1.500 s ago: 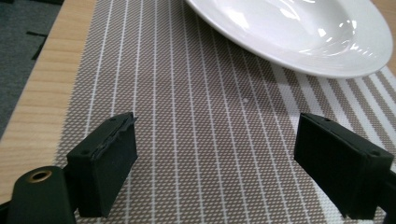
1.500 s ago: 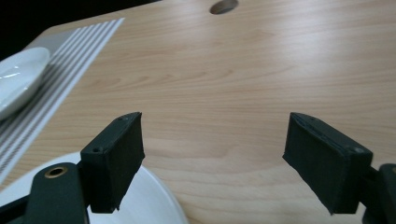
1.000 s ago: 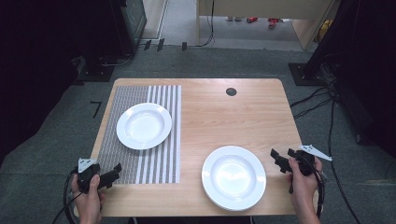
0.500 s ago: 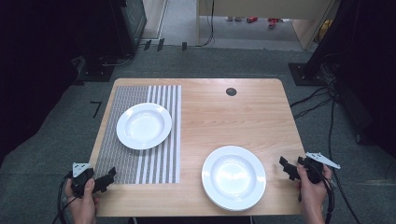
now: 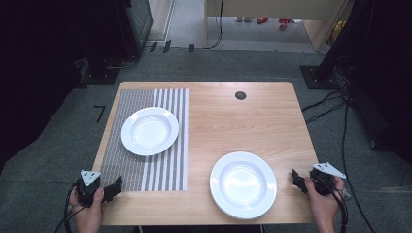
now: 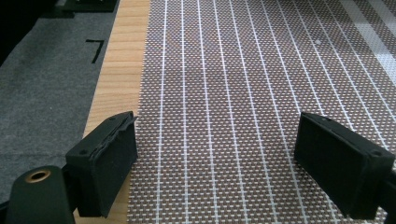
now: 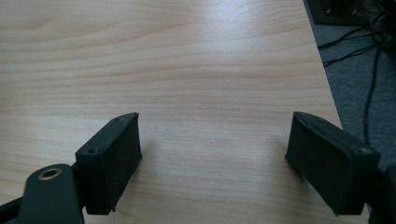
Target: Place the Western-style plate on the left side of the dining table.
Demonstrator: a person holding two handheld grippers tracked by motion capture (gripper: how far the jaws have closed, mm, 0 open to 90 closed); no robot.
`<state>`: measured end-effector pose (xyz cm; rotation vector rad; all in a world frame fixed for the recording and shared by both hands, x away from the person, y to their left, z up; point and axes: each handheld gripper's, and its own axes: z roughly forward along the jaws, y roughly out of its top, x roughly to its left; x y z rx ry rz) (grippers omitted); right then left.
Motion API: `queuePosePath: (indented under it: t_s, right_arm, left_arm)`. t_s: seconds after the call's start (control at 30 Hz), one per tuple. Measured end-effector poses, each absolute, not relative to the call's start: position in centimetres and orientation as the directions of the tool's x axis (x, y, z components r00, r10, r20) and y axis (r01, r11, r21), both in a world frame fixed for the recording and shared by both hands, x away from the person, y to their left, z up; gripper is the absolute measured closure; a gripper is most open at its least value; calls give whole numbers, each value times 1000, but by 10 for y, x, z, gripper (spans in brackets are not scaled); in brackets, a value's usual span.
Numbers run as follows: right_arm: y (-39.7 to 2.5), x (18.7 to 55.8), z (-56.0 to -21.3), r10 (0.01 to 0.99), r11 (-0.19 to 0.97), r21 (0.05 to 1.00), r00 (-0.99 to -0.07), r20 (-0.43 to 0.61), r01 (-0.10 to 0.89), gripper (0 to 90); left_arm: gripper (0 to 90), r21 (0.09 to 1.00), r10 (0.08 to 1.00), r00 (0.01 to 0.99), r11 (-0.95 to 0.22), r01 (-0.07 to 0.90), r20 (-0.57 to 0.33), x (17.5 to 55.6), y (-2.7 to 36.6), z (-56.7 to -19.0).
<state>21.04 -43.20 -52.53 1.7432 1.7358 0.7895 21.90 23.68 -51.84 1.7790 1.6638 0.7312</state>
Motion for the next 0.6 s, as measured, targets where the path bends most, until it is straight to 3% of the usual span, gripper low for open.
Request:
queuePosePath:
  t_s: [0.6]
  right_arm:
    - [-431, 211, -526, 999, -7, 733, -20, 28, 681, 143]
  left_arm:
    - [129, 737, 998, 67, -45, 674, -1, 219, 237, -518]
